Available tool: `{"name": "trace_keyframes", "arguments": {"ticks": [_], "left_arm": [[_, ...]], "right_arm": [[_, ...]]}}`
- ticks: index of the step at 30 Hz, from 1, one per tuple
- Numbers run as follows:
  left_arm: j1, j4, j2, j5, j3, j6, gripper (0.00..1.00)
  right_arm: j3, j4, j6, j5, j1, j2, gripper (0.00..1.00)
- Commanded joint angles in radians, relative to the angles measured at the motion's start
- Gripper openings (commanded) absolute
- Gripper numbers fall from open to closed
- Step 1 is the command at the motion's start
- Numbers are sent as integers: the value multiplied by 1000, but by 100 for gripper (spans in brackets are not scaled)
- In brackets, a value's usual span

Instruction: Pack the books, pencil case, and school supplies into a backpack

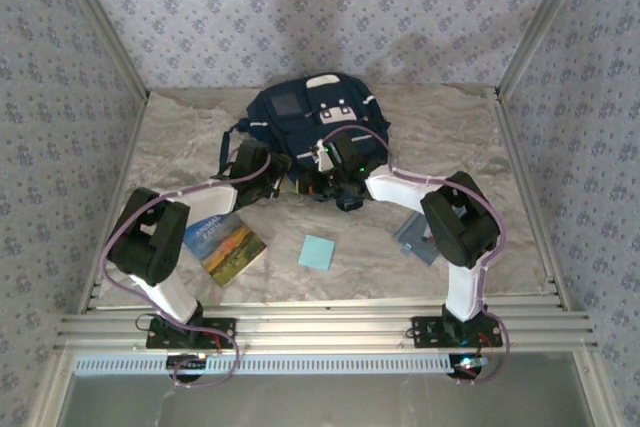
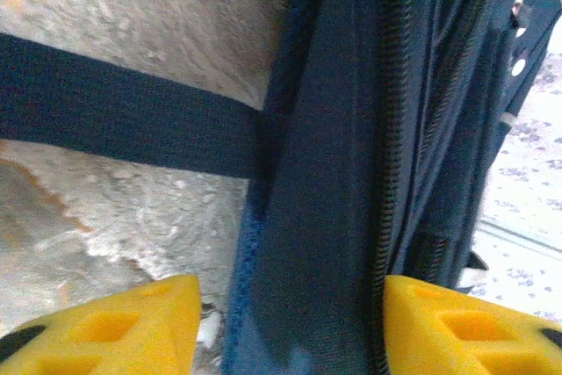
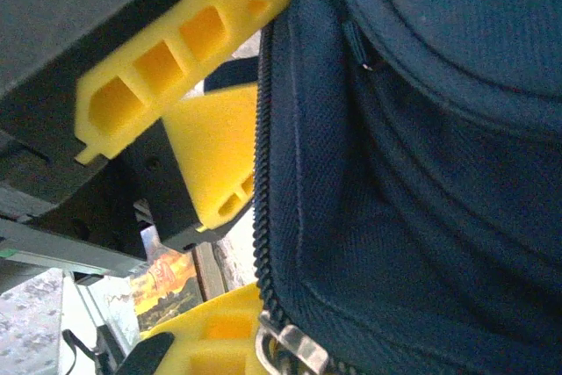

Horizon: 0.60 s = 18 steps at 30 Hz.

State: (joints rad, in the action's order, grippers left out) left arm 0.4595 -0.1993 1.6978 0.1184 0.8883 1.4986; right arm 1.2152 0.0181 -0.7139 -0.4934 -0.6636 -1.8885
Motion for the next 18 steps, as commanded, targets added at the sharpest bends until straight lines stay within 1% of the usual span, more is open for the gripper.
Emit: {"name": "trace_keyframes", "arguments": {"ticks": [1,4,6,9,11,14,15,18], "left_arm": [[11,-68,32,-10,11,18,34],[10,-75,42,-29,-5,8,14],[11,-74,51,-29,-7,-6,0],[10,-114,73,-15,-20,-14,0],[8,-135,80,-9,-31,-12,0],[-1,-127,74,-9,-41,-28,0],[-5,-121,70,-8,-43,-37,0],[-19,-92,54,-11,-39,-71,0]], "right_arm": [[-8,12,-91,-74,-10,83,0],[-14,57,-149,-106,-9,109,0],[-51,105,-160,-114,-4,130,0],[-55,171,-156,-115,10,169,0],[-54,246,-120,-113,30,192,0],[-70,316,-65,-85,84,235,0],[-77,324,-50,-86,100,247,0],[-62,426,25,-99,148,261,0]]}}
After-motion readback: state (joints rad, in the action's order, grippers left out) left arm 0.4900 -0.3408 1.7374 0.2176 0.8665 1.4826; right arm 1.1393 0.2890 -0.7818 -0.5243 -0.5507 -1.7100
